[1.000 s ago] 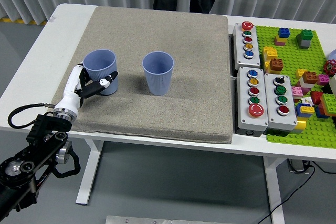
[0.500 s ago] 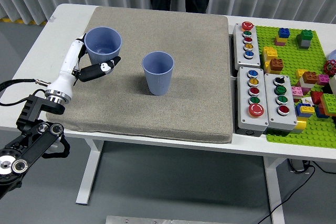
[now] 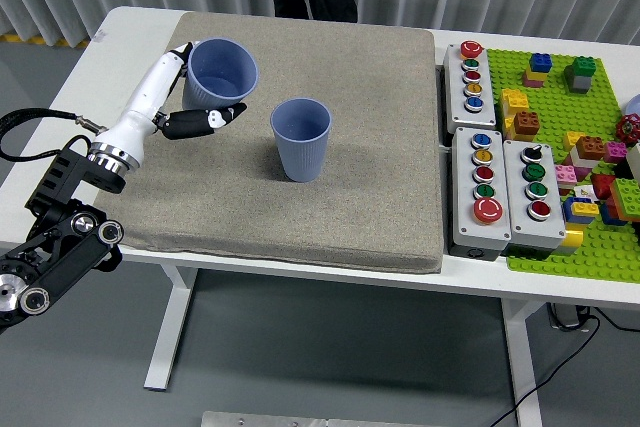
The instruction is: Pick cup pour cup place
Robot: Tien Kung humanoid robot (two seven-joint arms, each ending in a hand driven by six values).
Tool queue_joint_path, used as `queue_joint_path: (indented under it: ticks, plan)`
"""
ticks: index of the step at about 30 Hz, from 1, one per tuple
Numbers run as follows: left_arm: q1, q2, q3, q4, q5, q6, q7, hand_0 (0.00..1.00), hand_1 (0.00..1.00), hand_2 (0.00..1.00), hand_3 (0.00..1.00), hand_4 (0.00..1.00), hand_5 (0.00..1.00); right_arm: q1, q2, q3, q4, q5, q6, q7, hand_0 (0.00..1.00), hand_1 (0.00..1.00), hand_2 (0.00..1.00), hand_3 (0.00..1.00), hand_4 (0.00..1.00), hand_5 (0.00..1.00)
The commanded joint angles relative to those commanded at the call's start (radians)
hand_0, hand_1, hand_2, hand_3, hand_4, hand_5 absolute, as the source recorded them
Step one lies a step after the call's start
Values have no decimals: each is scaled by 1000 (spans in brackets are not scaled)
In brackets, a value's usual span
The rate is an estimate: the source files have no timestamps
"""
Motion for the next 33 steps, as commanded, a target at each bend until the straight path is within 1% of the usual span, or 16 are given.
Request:
queue_joint_path:
  ticks: [2, 5, 10, 16, 20, 22, 24, 31, 33]
  plan:
    - [-29, 4, 19, 1, 44, -6, 14, 593, 575, 603, 607, 732, 122, 2, -1, -3, 0, 4, -1, 0, 684, 649, 572, 582, 2, 25]
    - [-52, 8, 35, -3, 102, -16, 31, 595, 575, 605, 608, 729, 121, 4, -2, -8, 0, 13, -2, 1, 684, 648, 571, 581, 2, 22]
    - [-70, 11, 58, -10, 167, -31, 48, 597, 575, 606, 610, 726, 120, 6, -2, -10, 0, 19, -4, 2, 684, 648, 571, 581, 2, 20]
    - [-90, 13, 84, -5, 232, -42, 63, 600, 575, 606, 610, 722, 119, 10, -3, -7, 0, 18, -3, 1, 684, 649, 571, 581, 2, 17]
    - [-111, 12, 100, -1, 316, -54, 82, 600, 575, 606, 610, 722, 119, 13, -3, -8, 0, 21, -4, 1, 684, 649, 571, 581, 2, 17]
    - [-122, 11, 104, 2, 395, -68, 99, 601, 575, 605, 606, 716, 129, 14, -3, -11, 0, 25, -5, 1, 684, 649, 571, 580, 2, 14]
    - [-137, 8, 114, 6, 441, -74, 104, 601, 575, 605, 606, 716, 129, 16, -4, -12, 0, 28, -5, 2, 684, 649, 571, 580, 2, 14]
    - [-154, 6, 119, 28, 452, -76, 105, 603, 574, 606, 608, 713, 131, 18, -5, -13, 0, 33, -6, 4, 684, 649, 571, 580, 2, 14]
    - [-156, 7, 124, 33, 471, -78, 108, 603, 574, 606, 608, 713, 131, 18, -6, -11, 0, 32, -6, 4, 684, 649, 571, 580, 2, 14]
